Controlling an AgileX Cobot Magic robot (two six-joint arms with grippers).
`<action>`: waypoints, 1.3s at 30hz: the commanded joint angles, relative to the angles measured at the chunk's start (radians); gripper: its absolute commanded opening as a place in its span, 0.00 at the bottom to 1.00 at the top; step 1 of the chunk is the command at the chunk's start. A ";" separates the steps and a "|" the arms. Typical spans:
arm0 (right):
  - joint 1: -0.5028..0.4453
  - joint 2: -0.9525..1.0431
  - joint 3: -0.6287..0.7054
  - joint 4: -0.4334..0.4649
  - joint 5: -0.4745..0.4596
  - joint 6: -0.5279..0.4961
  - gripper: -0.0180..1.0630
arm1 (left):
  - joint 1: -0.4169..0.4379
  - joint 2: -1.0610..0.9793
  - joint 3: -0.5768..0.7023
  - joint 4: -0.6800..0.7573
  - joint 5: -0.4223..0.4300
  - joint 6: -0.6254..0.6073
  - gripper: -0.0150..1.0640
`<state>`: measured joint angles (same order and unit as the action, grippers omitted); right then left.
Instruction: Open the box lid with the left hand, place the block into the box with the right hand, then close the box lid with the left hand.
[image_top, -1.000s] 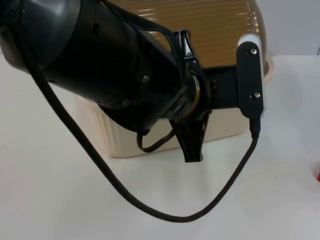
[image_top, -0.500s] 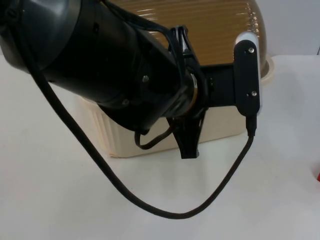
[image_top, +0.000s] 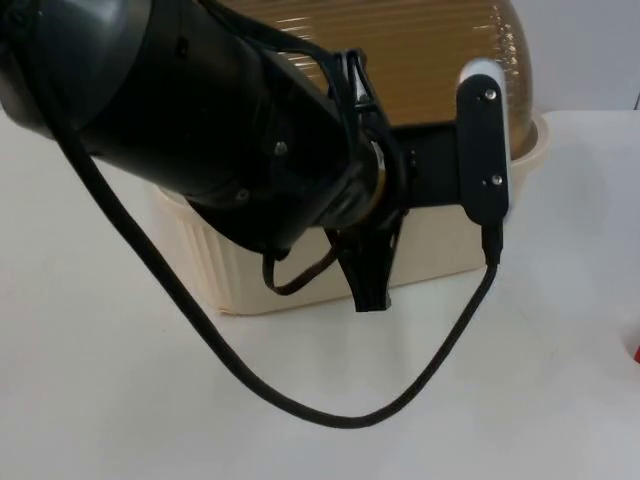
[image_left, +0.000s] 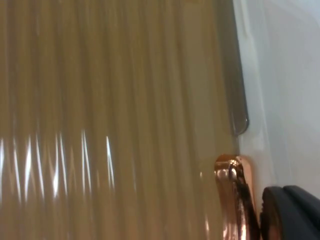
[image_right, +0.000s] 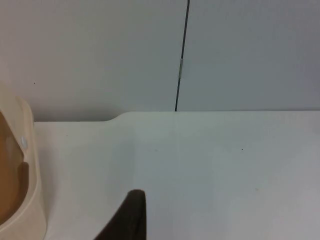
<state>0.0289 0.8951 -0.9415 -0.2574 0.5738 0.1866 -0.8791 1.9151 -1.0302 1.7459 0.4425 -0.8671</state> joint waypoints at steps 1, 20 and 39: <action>0.005 -0.004 -0.005 -0.002 -0.010 0.007 0.99 | 0.009 0.000 -0.004 -0.001 0.017 -0.001 0.01; 0.005 -0.004 -0.005 -0.002 0.005 0.007 0.99 | 0.009 -0.002 -0.033 -0.001 0.094 -0.001 0.01; 0.005 -0.004 -0.005 -0.002 0.014 0.007 0.99 | 0.075 0.000 -0.168 -0.001 0.145 0.052 0.01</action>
<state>0.0289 0.8951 -0.9415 -0.2574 0.5808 0.1902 -0.8145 1.9156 -1.1747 1.7463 0.5685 -0.8334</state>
